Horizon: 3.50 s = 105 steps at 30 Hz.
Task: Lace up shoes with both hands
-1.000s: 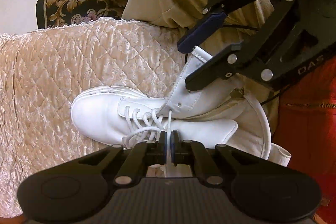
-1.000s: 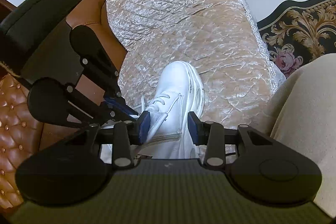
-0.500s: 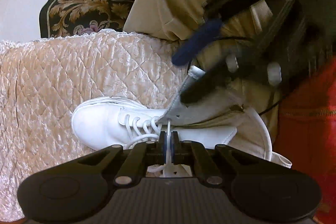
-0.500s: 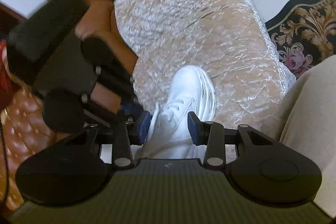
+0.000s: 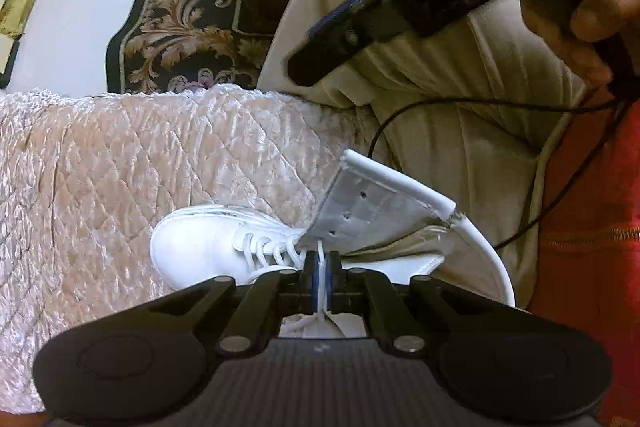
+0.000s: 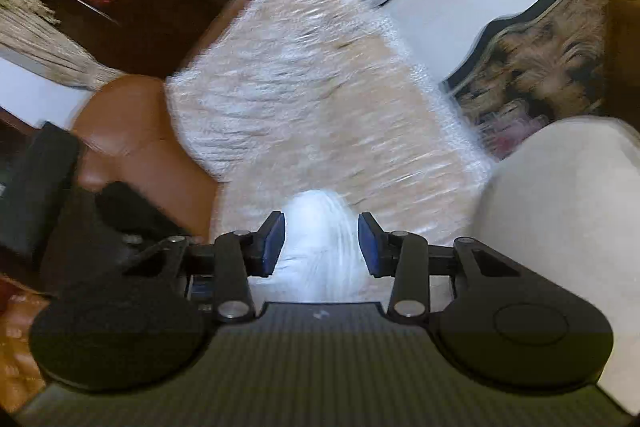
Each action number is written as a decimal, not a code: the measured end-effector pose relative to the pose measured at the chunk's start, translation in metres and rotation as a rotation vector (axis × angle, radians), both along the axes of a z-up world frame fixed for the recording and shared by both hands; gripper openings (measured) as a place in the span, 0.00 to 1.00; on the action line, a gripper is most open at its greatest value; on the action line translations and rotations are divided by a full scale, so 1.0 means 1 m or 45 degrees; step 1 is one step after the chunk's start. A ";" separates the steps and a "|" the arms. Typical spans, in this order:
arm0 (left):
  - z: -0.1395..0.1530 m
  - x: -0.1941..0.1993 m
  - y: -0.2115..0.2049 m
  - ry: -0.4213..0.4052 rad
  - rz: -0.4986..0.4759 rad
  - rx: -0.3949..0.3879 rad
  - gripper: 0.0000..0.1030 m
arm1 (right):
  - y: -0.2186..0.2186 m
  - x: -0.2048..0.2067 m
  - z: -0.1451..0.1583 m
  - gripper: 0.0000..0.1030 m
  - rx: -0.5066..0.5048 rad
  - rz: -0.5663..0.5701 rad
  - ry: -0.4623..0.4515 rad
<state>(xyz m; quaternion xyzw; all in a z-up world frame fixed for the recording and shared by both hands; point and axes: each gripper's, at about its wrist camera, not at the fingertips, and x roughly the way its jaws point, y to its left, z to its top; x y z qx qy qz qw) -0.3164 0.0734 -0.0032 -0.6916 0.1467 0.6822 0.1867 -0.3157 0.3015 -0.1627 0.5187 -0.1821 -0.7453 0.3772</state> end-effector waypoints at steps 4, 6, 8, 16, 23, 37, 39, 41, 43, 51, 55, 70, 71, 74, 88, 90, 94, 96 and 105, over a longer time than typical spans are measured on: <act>-0.004 0.000 -0.001 0.014 0.025 0.016 0.03 | -0.012 0.007 -0.006 0.46 0.056 0.144 -0.020; -0.004 0.002 -0.001 0.024 0.021 0.015 0.03 | -0.026 0.014 -0.009 0.46 0.082 0.251 -0.039; -0.003 0.004 -0.001 0.033 0.022 0.019 0.03 | -0.034 0.020 -0.009 0.46 0.106 0.313 -0.018; -0.001 0.016 -0.008 0.034 0.052 -0.003 0.03 | -0.056 0.033 -0.002 0.46 0.106 0.446 0.031; -0.002 0.021 -0.009 0.015 0.053 -0.026 0.20 | -0.065 0.040 0.004 0.46 0.107 0.510 0.070; -0.002 0.031 -0.012 0.112 0.184 -0.003 0.21 | -0.049 0.004 -0.046 0.45 -0.233 0.236 -0.405; -0.002 0.033 -0.013 0.125 0.204 0.004 0.21 | -0.051 0.002 -0.064 0.45 -0.313 0.207 -0.589; -0.002 0.034 -0.014 0.134 0.219 0.007 0.21 | -0.056 0.006 -0.077 0.45 -0.366 0.202 -0.720; -0.002 0.034 -0.013 0.142 0.225 0.007 0.21 | -0.059 0.009 -0.083 0.45 -0.386 0.190 -0.788; -0.002 0.036 -0.012 0.160 0.241 0.011 0.21 | -0.061 0.012 -0.086 0.17 -0.371 0.161 -0.792; -0.003 0.037 -0.012 0.164 0.248 0.010 0.21 | -0.070 0.014 -0.065 0.06 -0.302 0.251 -0.604; 0.000 0.041 -0.016 0.171 0.289 0.010 0.27 | -0.039 -0.003 -0.044 0.05 -0.241 0.063 -0.390; 0.000 0.040 -0.015 0.172 0.289 0.011 0.27 | -0.041 -0.002 -0.050 0.06 -0.272 0.081 -0.459; 0.000 0.041 -0.014 0.177 0.294 0.010 0.27 | -0.050 0.006 -0.061 0.10 -0.299 0.131 -0.563; -0.002 0.042 -0.012 0.193 0.317 0.020 0.29 | -0.076 0.022 -0.053 0.04 -0.242 0.276 -0.435; -0.001 0.042 -0.012 0.197 0.318 0.026 0.32 | -0.085 0.034 -0.032 0.05 -0.138 0.361 -0.178; 0.001 0.043 -0.011 0.197 0.314 0.023 0.34 | -0.101 0.069 0.002 0.04 0.089 0.511 0.349; 0.004 0.045 -0.014 0.198 0.330 0.033 0.42 | -0.104 0.083 0.010 0.04 0.180 0.539 0.547; 0.049 0.061 -0.050 0.344 0.499 0.088 0.79 | -0.063 0.051 0.043 0.05 0.334 0.215 0.805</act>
